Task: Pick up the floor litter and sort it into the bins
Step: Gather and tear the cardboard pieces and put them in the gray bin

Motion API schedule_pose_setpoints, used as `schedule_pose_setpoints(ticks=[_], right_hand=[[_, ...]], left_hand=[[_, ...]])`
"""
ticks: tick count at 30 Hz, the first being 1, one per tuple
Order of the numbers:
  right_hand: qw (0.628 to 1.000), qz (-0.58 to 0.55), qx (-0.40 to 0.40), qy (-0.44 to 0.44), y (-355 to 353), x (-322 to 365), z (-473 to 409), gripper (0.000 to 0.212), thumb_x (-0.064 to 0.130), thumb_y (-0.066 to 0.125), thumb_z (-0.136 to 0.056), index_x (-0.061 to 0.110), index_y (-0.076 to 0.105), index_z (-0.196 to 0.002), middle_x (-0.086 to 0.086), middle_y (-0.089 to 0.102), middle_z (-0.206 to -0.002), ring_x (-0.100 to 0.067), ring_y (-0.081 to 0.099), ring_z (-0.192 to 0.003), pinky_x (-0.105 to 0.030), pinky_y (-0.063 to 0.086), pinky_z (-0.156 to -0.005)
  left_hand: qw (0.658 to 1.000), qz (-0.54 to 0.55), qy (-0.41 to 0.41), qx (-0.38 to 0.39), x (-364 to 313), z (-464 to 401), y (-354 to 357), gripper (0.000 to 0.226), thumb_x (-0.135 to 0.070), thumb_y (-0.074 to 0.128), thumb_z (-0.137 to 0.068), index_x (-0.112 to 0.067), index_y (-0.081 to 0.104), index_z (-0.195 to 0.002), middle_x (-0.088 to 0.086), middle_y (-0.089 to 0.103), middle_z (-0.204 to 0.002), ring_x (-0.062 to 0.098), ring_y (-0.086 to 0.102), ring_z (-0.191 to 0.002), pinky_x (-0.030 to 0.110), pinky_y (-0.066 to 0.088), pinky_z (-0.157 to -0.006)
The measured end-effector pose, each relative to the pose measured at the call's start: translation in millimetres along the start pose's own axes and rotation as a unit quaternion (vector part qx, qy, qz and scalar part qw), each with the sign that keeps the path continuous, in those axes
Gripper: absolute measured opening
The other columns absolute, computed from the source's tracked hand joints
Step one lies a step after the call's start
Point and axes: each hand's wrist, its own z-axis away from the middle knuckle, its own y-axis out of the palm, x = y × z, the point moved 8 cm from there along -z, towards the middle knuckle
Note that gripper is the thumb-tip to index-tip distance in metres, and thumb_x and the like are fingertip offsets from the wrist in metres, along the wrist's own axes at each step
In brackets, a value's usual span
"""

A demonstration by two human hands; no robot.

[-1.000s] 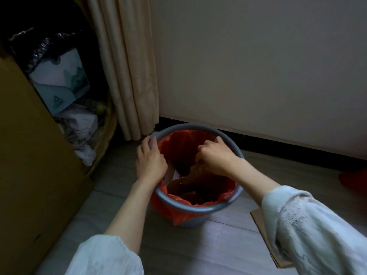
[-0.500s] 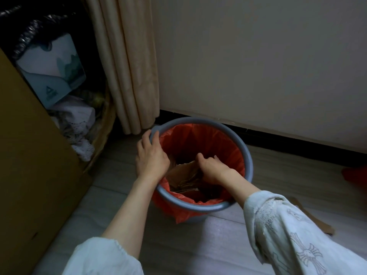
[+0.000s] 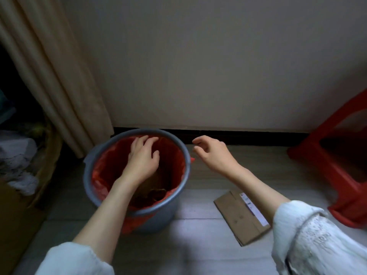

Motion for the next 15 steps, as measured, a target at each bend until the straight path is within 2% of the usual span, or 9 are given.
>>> schedule_pose_setpoints(ticks=[4, 7, 12, 15], right_hand=[[0.997, -0.001, -0.032, 0.073, -51.3, -75.2, 37.1, 0.03, 0.025, 0.051, -0.094, 0.018, 0.057, -0.123, 0.0, 0.065, -0.12, -0.017, 0.058, -0.113, -0.027, 0.039, -0.098], [0.986, 0.003, -0.019, 0.166, -74.6, -152.6, 75.9, 0.035, 0.026, 0.049, -0.094, 0.017, 0.052, -0.127, -0.002, 0.061, -0.126, -0.02, 0.054, -0.119, -0.03, 0.039, -0.1], [0.948, 0.046, 0.063, 0.31, -86.4, -281.6, 155.6, 0.046, 0.024, 0.052, -0.093, 0.008, 0.044, -0.135, -0.012, 0.054, -0.134, -0.027, 0.048, -0.126, -0.03, 0.036, -0.101], [0.921, 0.074, 0.129, 0.361, -76.7, -347.7, 205.7, 0.066, 0.024, 0.063, -0.085, 0.01, 0.033, -0.142, -0.014, 0.045, -0.141, -0.028, 0.044, -0.129, -0.031, 0.036, -0.103]], left_hand=[[0.988, -0.019, 0.153, -0.005, -90.4, 15.3, 47.8, 0.04, -0.005, 0.052, -0.086, -0.008, 0.053, -0.125, 0.017, 0.048, -0.131, 0.033, 0.038, -0.127, 0.042, 0.031, -0.109], [0.966, -0.025, 0.249, 0.065, -153.3, 55.6, 113.8, 0.045, -0.004, 0.051, -0.083, -0.011, 0.051, -0.128, 0.012, 0.045, -0.134, 0.028, 0.035, -0.132, 0.04, 0.032, -0.109], [0.937, -0.029, 0.271, 0.219, -180.6, 120.4, 230.3, 0.049, -0.008, 0.045, -0.089, -0.016, 0.039, -0.137, 0.007, 0.03, -0.146, 0.021, 0.022, -0.139, 0.029, 0.024, -0.111], [0.91, -0.128, 0.254, 0.303, -168.8, 135.1, 290.7, 0.059, -0.01, 0.047, -0.089, -0.018, 0.027, -0.144, 0.006, 0.016, -0.154, 0.023, 0.014, -0.142, 0.03, 0.021, -0.112]])
